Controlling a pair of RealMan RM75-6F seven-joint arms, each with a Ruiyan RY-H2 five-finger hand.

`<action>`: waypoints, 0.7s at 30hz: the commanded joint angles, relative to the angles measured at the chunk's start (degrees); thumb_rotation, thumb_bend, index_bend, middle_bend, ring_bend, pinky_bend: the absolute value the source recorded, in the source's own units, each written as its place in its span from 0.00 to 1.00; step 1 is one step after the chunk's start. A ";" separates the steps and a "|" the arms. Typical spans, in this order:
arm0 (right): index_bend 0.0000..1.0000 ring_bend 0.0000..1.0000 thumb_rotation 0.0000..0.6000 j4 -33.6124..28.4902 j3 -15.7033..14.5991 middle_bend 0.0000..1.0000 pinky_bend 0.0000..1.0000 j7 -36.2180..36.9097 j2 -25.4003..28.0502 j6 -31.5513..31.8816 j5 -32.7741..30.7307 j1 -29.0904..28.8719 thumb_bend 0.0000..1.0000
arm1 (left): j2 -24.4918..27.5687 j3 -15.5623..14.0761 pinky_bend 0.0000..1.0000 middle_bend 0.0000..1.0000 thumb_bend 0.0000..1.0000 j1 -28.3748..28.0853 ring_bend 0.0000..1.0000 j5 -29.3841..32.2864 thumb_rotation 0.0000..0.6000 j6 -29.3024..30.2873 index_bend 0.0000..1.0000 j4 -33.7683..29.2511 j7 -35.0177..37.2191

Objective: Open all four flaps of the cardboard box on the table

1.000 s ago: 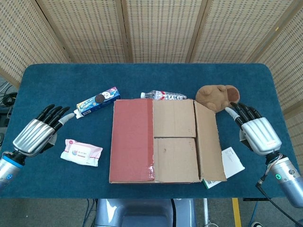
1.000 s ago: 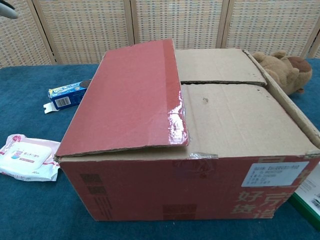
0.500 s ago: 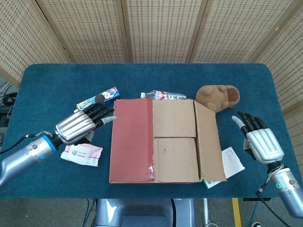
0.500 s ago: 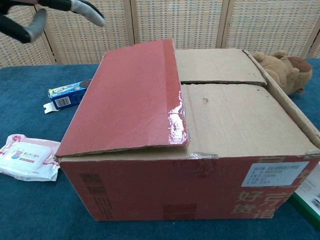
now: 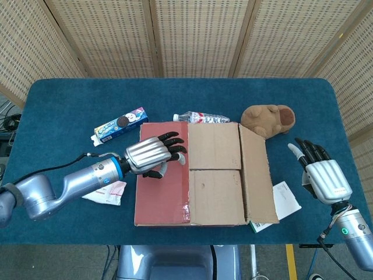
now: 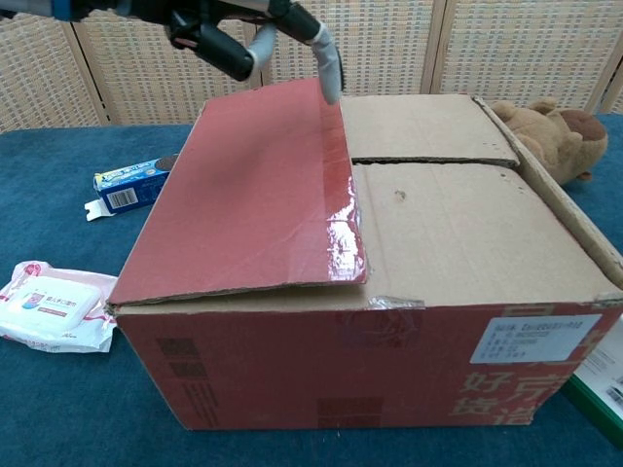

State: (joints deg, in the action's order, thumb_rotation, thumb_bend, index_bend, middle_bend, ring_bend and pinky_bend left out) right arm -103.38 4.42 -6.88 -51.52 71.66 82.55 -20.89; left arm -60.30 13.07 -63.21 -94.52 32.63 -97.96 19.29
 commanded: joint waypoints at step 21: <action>0.00 0.00 1.00 0.49 0.53 0.02 0.11 1.50 0.02 0.33 0.35 1.39 1.00 | -7.64 -2.48 0.00 0.28 1.00 -6.22 0.14 5.89 0.56 -3.09 0.33 2.81 -8.83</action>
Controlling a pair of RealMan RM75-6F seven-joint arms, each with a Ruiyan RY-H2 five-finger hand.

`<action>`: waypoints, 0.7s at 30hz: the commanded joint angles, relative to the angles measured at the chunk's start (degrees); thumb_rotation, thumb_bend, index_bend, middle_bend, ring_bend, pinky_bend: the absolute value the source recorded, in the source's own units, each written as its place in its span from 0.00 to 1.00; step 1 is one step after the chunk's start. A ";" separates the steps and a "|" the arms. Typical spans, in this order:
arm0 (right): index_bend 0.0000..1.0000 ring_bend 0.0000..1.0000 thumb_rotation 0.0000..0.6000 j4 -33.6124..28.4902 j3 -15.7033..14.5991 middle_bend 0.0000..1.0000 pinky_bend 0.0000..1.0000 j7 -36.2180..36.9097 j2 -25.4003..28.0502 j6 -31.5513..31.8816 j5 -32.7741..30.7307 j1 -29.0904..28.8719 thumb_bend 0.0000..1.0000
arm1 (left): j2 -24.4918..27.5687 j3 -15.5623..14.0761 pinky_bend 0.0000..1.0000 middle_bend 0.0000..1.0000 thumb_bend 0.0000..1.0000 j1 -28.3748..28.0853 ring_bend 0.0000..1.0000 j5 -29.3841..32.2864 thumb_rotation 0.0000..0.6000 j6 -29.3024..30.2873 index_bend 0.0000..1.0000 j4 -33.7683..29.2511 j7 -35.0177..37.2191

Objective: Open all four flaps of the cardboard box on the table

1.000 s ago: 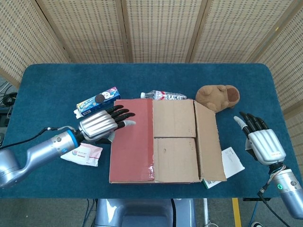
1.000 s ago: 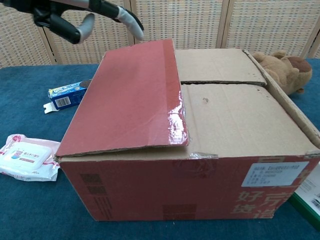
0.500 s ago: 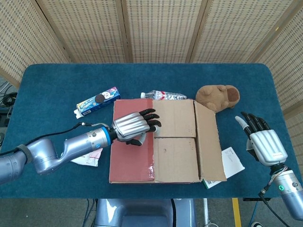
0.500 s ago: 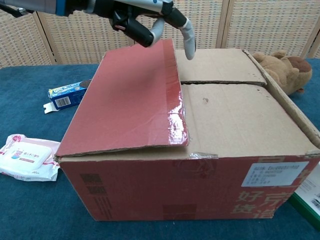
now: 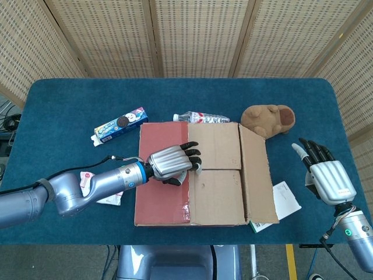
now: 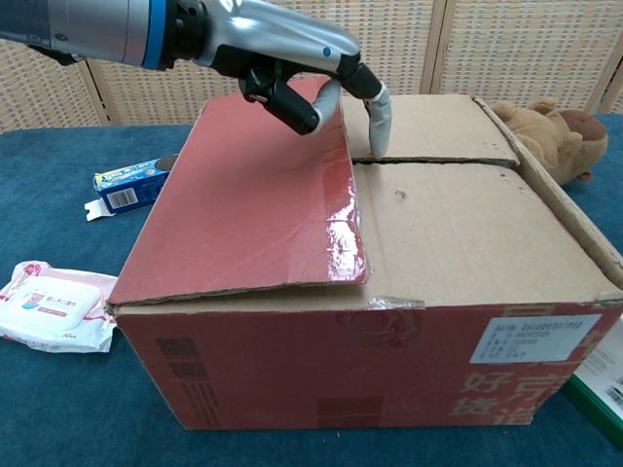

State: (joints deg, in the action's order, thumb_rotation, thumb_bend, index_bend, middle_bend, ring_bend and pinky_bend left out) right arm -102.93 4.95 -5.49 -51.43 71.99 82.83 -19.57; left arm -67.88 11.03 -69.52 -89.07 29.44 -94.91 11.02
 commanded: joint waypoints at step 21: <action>0.00 0.00 1.00 0.90 0.65 0.02 0.11 2.03 -0.71 -0.10 0.39 0.36 1.00 | 5.10 -0.69 0.00 0.46 1.00 -0.17 0.28 2.93 0.56 0.74 0.37 -4.40 -2.09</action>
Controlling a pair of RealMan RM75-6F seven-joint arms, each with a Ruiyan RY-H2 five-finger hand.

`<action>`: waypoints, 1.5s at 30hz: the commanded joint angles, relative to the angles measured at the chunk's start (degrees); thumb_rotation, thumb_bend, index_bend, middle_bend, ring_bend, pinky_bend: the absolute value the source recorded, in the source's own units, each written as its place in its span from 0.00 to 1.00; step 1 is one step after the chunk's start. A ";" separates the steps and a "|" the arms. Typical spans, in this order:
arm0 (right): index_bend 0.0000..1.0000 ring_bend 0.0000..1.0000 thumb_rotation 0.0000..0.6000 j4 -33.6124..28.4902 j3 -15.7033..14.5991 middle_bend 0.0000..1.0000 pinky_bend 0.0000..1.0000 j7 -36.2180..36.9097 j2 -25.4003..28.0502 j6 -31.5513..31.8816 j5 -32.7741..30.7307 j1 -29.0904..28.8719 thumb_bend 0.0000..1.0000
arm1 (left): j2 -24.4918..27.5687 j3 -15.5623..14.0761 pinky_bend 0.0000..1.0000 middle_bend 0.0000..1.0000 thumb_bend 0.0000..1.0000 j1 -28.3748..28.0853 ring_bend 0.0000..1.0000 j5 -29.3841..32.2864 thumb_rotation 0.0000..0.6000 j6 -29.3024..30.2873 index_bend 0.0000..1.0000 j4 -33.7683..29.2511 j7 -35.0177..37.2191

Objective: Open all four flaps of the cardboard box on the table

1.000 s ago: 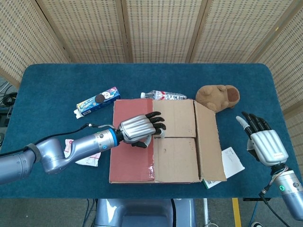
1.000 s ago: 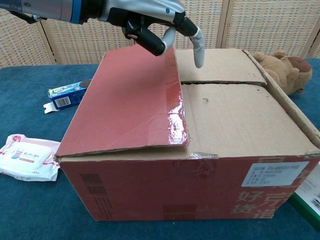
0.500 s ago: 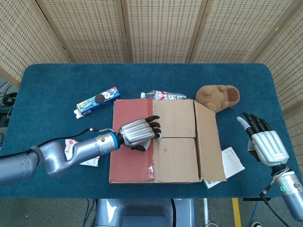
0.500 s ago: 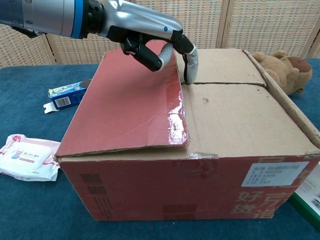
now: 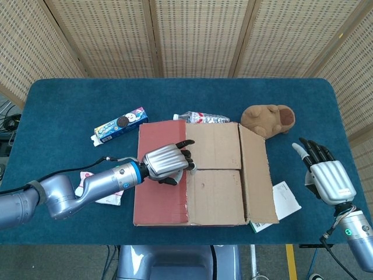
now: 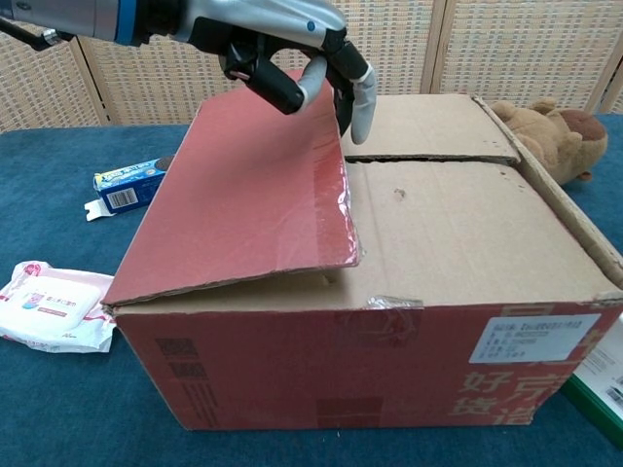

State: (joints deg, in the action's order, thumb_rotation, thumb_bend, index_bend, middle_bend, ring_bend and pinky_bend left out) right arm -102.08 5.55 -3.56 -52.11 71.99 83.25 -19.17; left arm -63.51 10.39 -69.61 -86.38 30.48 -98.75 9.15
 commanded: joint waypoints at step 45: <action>0.00 0.00 1.00 0.10 1.12 0.02 0.11 1.09 -0.35 -2.61 0.23 -1.65 1.00 | 30.63 -1.97 0.00 0.50 1.00 16.13 0.33 -5.96 0.56 13.83 0.43 -12.21 3.81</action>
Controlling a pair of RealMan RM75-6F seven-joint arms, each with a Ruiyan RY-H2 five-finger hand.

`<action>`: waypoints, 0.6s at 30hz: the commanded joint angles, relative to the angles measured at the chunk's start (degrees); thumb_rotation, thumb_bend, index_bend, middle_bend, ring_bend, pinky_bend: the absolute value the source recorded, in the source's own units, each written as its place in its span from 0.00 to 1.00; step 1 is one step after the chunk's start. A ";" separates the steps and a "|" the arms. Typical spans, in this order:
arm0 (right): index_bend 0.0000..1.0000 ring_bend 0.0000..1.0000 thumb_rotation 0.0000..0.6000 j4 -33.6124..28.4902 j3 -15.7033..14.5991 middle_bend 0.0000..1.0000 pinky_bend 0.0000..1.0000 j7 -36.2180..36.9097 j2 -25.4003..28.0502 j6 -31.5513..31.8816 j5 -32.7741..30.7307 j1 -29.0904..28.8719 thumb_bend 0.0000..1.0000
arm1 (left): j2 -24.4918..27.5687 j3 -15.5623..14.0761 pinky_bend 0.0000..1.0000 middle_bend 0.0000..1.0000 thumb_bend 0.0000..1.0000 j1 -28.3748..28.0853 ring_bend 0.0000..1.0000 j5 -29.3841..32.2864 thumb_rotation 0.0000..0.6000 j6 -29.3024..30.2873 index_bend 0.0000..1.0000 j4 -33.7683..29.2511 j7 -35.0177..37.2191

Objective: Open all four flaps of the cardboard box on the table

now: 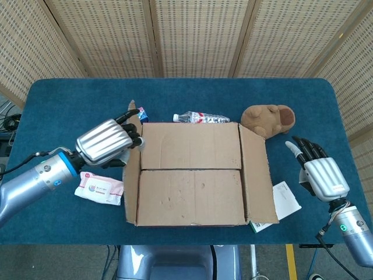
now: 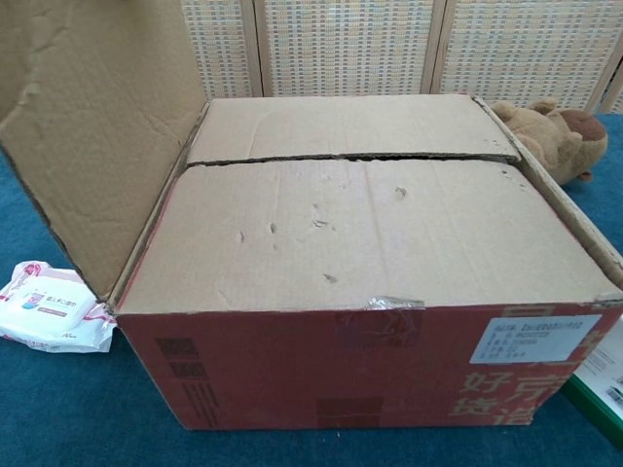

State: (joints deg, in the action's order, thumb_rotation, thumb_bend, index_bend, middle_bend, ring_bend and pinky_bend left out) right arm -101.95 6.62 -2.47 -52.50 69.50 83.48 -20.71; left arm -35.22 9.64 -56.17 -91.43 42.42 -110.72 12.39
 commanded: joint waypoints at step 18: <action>0.00 0.00 1.00 0.39 -0.16 0.02 0.11 -0.59 -1.24 0.47 0.82 -0.09 0.99 | -5.27 -1.26 0.00 0.32 0.61 9.61 0.23 10.50 0.53 5.32 0.31 3.78 -14.14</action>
State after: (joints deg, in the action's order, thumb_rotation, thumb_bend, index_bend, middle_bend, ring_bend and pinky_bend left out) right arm -101.61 6.40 -2.88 -53.53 69.71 84.18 -20.87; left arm -37.09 7.95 -48.05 -84.95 45.78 -107.21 2.79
